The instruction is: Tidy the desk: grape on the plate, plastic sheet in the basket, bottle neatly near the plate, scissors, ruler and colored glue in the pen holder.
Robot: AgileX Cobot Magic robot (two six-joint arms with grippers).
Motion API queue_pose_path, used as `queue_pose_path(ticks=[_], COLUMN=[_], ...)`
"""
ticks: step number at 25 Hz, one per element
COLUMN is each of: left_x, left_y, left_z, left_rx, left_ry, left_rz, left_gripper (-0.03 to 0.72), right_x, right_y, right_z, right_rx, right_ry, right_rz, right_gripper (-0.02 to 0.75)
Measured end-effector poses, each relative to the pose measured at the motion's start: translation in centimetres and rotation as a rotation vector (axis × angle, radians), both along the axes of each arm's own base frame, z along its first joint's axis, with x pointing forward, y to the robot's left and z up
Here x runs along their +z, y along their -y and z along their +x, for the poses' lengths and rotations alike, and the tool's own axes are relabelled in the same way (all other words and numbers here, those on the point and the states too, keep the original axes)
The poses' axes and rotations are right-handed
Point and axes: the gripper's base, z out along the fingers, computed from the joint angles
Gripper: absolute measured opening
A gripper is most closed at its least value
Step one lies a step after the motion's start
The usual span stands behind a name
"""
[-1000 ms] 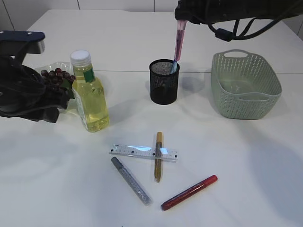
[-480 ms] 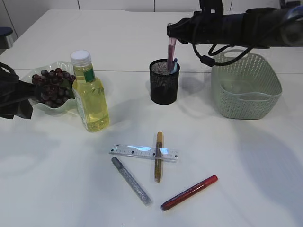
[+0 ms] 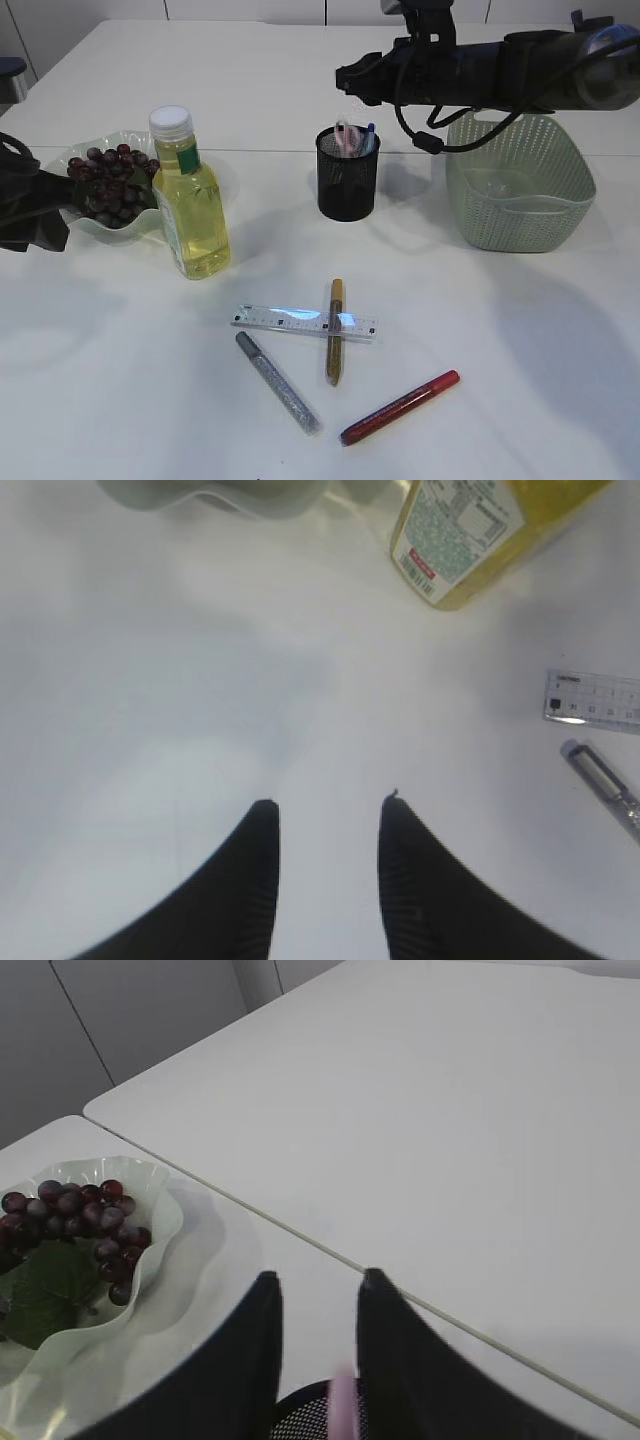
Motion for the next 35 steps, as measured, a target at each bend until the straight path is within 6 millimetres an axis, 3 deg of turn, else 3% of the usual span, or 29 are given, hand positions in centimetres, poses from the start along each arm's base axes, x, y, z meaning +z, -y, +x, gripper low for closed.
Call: queue_pose_path(ticks=[3, 6, 9, 13, 21, 27, 35], left_x=[0.0, 0.0, 0.0, 0.0, -0.3, -0.3, 2.2], left_y=[0.0, 0.0, 0.0, 0.0, -0.5, -0.7, -1.9], left_z=[0.0, 0.0, 0.0, -0.1, -0.7, -0.7, -1.3], left_rx=[0.0, 0.0, 0.001, -0.004, -0.045, -0.045, 0.021], left_ry=[0.0, 0.0, -0.004, -0.011, -0.082, -0.083, 0.04], left_rz=[0.0, 0.0, 0.002, 0.008, 0.079, 0.102, 0.05], left_gripper=[0.246, 0.246, 0.246, 0.246, 0.246, 0.246, 0.246], right_x=[0.0, 0.0, 0.8, 3.3, 5.6, 8.5, 9.5], right_y=[0.0, 0.0, 0.0, 0.2, 1.4, 2.5, -0.4], right_z=[0.0, 0.0, -0.3, -1.6, -6.2, -9.2, -13.0], right_rx=[-0.001, -0.015, -0.021, -0.012, -0.037, -0.103, -0.005], right_ry=[-0.003, -0.036, -0.076, -0.16, -0.614, -0.722, -0.825], right_rz=[0.003, 0.043, 0.075, 0.054, -0.105, -0.219, -0.425], right_gripper=[0.393, 0.452, 0.461, 0.462, 0.426, 0.425, 0.424])
